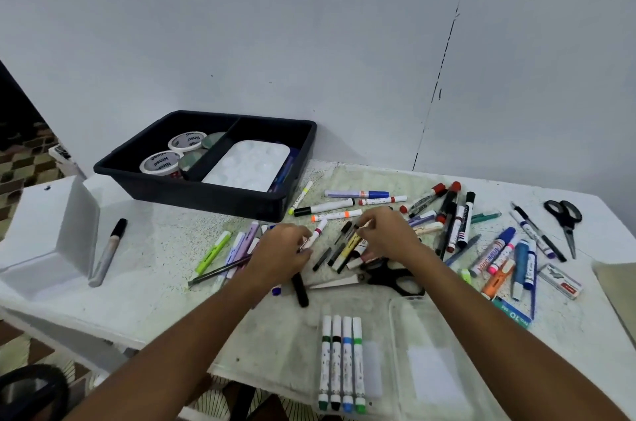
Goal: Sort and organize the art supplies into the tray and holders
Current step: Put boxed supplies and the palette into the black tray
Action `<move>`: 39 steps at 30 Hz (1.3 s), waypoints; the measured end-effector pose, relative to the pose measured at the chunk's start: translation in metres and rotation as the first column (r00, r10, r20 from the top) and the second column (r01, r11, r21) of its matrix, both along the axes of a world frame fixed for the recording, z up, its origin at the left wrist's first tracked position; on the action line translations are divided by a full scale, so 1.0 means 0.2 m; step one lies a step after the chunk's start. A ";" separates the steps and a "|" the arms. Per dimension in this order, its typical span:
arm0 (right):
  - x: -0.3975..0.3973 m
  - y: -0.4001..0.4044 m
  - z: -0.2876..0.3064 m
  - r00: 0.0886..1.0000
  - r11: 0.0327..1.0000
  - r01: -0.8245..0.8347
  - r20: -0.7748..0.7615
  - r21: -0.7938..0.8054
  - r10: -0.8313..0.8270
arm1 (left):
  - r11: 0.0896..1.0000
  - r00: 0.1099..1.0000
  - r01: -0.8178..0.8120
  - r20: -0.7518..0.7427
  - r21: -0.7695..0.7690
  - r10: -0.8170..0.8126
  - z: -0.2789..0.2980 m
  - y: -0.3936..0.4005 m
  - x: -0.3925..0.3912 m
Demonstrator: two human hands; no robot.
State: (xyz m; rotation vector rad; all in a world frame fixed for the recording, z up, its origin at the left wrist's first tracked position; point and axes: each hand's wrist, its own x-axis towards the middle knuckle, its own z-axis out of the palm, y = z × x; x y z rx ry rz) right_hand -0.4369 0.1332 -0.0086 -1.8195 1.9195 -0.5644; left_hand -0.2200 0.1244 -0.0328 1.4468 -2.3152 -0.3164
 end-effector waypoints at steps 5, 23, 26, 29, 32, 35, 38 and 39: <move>-0.02 -0.18 -0.05 0.996 0.994 0.070 -0.046 -0.086 -0.074 | 1.000 0.999 -0.015 0.045 0.025 0.014 -0.03 -0.09 -0.06; 0.00 -0.37 -0.10 0.920 0.995 -0.052 -0.384 0.081 0.079 | 0.986 0.946 -0.041 -0.312 0.165 0.091 0.05 -0.08 -0.03; -0.01 -0.37 -0.07 0.949 0.997 -0.075 -0.307 0.011 0.074 | 0.970 0.904 0.029 -0.420 0.243 0.079 0.08 -0.05 0.00; -0.05 -0.33 0.00 0.996 1.000 -0.026 0.081 -0.017 0.027 | 0.954 0.879 0.108 -0.475 0.280 0.039 0.11 0.00 0.02; -0.11 -0.23 0.10 0.917 0.999 0.020 0.398 -0.043 -0.001 | 0.932 0.854 0.163 -0.520 0.324 0.031 0.15 0.05 0.01; -0.16 -0.07 0.18 0.819 0.997 0.057 0.574 -0.059 -0.013 | 0.878 0.815 0.237 -0.577 0.416 0.054 0.18 0.12 -0.03; -0.19 0.09 0.24 0.726 0.999 0.042 0.688 -0.017 -0.019 | 0.836 0.786 0.277 -0.612 0.474 0.086 0.20 0.22 -0.09; -0.20 0.15 0.24 0.714 1.000 0.024 0.700 0.002 -0.018 | 0.816 0.775 0.295 -0.624 0.497 0.100 0.20 0.26 -0.11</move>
